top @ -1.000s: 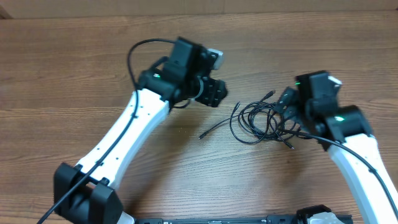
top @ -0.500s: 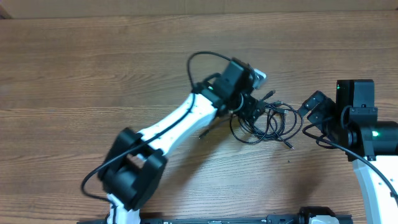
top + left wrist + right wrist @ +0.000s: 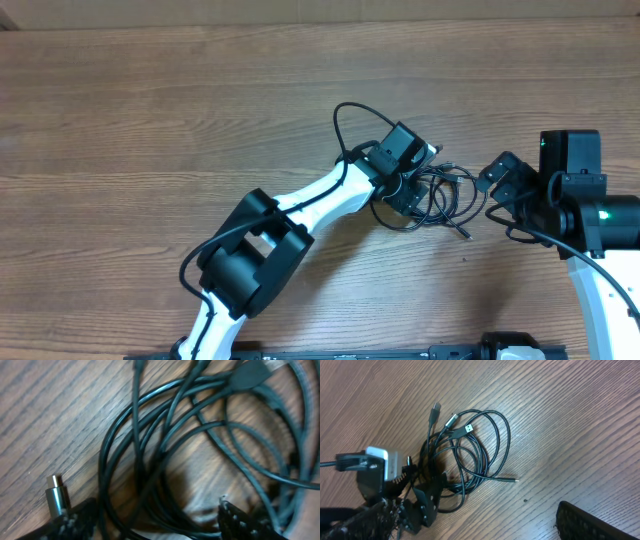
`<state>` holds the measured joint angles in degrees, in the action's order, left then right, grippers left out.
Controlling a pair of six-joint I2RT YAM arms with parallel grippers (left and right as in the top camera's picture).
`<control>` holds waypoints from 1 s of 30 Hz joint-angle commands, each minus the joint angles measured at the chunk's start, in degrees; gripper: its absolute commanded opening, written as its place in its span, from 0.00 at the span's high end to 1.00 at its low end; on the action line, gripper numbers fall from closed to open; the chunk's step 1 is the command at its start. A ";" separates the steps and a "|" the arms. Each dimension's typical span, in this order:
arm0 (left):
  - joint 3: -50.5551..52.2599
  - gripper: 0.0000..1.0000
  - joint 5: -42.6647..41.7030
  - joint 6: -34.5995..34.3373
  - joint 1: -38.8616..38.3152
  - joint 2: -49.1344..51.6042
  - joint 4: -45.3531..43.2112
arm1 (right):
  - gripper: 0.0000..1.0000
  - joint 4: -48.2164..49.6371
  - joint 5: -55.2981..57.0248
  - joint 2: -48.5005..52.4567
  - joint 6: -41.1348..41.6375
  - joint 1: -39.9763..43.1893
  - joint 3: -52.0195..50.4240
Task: Untangle cables
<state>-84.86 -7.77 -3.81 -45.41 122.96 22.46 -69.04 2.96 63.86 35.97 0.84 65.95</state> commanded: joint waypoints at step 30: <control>-1.36 0.96 16.04 -5.62 6.80 -23.50 25.46 | 0.00 7.17 -16.98 14.49 -18.40 -6.12 1.18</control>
<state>-85.86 9.21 -8.67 -39.22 99.77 47.03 -62.98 -11.03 75.26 21.58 -2.24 65.95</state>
